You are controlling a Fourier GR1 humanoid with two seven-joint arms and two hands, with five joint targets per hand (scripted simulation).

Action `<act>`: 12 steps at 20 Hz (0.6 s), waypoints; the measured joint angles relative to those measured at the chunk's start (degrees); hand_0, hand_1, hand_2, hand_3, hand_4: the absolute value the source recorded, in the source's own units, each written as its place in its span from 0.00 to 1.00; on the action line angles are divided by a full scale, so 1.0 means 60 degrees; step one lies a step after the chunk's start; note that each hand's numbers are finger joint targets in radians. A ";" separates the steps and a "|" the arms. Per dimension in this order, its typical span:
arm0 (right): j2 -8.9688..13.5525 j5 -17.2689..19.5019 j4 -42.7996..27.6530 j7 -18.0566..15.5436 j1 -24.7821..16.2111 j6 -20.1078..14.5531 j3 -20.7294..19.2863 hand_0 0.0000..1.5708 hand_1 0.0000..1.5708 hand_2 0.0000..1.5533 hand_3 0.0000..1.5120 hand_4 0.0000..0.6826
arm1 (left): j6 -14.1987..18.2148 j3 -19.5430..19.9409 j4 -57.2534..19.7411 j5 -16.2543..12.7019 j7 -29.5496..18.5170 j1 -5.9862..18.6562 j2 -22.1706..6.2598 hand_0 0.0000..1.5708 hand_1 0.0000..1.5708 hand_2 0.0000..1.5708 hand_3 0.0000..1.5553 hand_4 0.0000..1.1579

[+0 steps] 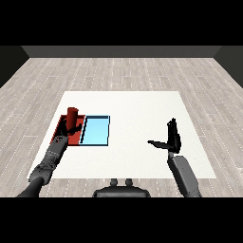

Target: Pick the red can and put it in the red box

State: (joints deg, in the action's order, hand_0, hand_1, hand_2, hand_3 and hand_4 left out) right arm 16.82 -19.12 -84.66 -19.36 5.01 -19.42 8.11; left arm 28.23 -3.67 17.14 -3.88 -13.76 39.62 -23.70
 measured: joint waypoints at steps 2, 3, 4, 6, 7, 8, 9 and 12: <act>-0.0134 0.0019 0.0304 -0.0250 0.0067 0.0043 -0.0035 0.00 0.00 0.00 0.00 0.00 | 0.0134 -0.0083 -0.0675 0.0183 0.0418 0.0229 0.0097 0.43 0.43 0.43 0.00 0.62; -0.0154 0.0019 0.0473 -0.0260 0.0222 0.0058 -0.0080 0.00 0.00 0.00 0.00 0.00 | 0.0096 -0.0114 -0.0974 0.0252 0.0597 0.0302 0.0101 0.38 0.38 0.40 0.26 0.67; -0.0151 0.0027 0.0570 -0.0246 0.0363 0.0054 -0.0124 0.00 0.00 0.00 0.00 0.00 | 0.0095 -0.0114 -0.1222 0.0285 0.0665 0.0290 0.0132 0.53 0.53 0.51 0.32 0.69; -0.0283 0.0109 0.0767 -0.0306 0.0482 -0.0033 -0.0096 0.00 0.00 0.00 0.00 0.00 | 0.0056 0.0003 -0.1634 0.0231 0.0820 0.0245 0.0097 0.58 0.58 0.58 0.09 0.61; -0.0258 0.0078 0.0807 -0.0306 0.0497 0.0014 -0.0144 0.00 0.00 0.00 0.00 0.00 | 0.0052 0.0075 -0.1813 0.0187 0.0970 0.0289 0.0093 0.56 0.56 0.56 0.22 0.58; -0.0319 0.0082 0.0896 -0.0397 0.0548 0.0039 -0.0150 0.00 0.00 0.00 0.00 0.00 | 0.0080 0.0165 -0.1943 0.0122 0.1021 0.0269 0.0100 0.70 0.70 0.67 0.00 0.57; -0.0400 0.0112 0.0950 -0.0448 0.0594 0.0004 -0.0131 0.00 0.00 0.00 0.00 0.00 | 0.0149 0.0267 -0.2048 0.0046 0.1054 0.0240 0.0076 0.82 0.82 0.74 0.00 0.60; -0.0406 0.0082 0.1073 -0.0560 0.0632 0.0092 -0.0239 0.00 0.00 0.00 0.00 0.00 | -0.0255 0.0410 -0.2294 -0.0049 0.1275 0.0282 -0.0143 0.00 0.00 0.00 0.00 0.00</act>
State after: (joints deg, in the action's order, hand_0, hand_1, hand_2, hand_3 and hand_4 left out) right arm 14.38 -18.63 -78.22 -22.72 8.81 -18.87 6.68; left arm 26.70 -1.21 3.38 -4.17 -6.11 41.31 -24.56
